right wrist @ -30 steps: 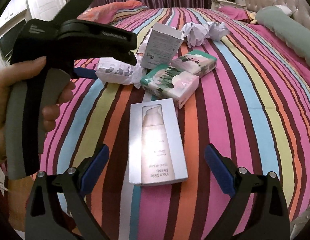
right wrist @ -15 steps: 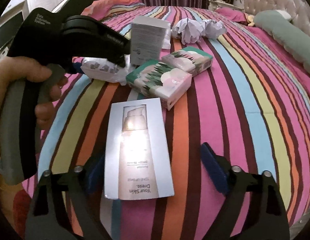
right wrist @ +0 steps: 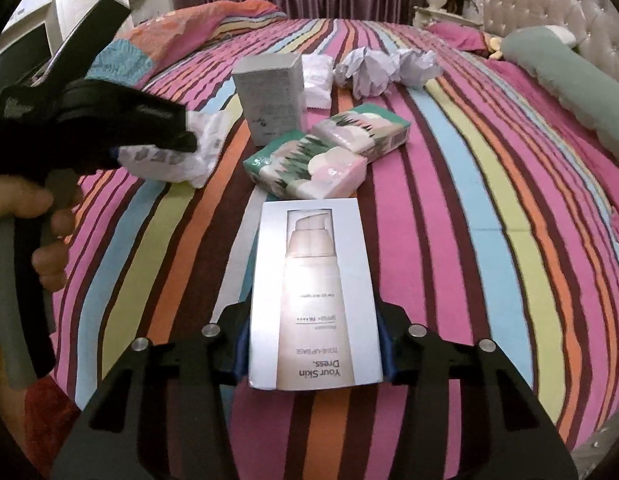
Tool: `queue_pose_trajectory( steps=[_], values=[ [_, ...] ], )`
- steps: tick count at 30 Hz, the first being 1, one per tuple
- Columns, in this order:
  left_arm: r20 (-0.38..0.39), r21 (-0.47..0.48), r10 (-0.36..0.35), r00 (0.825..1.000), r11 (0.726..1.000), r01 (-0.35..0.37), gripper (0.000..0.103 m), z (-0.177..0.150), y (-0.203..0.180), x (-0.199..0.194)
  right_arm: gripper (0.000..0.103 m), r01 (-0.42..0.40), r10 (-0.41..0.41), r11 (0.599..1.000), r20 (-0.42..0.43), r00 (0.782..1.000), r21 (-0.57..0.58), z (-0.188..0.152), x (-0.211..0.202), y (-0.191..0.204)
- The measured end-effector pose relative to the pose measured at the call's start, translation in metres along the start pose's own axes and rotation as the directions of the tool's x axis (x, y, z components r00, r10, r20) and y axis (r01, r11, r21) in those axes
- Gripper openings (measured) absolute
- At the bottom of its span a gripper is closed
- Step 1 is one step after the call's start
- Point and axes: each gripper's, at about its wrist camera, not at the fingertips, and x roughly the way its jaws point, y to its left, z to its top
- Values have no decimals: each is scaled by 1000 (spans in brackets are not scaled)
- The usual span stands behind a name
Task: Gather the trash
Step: 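Grasp the white foundation box with the right tool while the left tool grasps the white wrapper, then carry both items over the wastebasket and open both tools to drop them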
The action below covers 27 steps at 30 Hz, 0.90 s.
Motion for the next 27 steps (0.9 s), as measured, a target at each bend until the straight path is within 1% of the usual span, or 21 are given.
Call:
queue_pose_trajectory(
  steps=[3, 6, 13, 20, 23, 27],
  values=[
    [25, 12, -21, 999, 1000, 21, 47, -7, 2, -13, 46, 7, -7, 1000, 25, 1000, 17, 0, -9, -6],
    [41, 29, -27, 999, 999, 26, 47, -14, 0, -23, 46, -1, -1, 999, 39, 999, 53, 1, -15, -15],
    [60, 12, -55, 997, 998, 55, 47, -33, 7, -46, 46, -30, 23, 988, 49, 999, 149, -6, -32, -40],
    [70, 2, -74, 995, 997, 74, 47, -69, 20, -74, 46, -54, 42, 969, 53, 998, 240, -22, -48, -60],
    [66, 5, -82, 994, 997, 82, 47, -86, 26, -84, 46, -59, 46, 966, 58, 997, 254, -28, -57, -64],
    [61, 24, -80, 995, 997, 78, 47, -106, 29, -95, 46, -55, 42, 968, 55, 998, 244, -34, -63, -65]
  ],
)
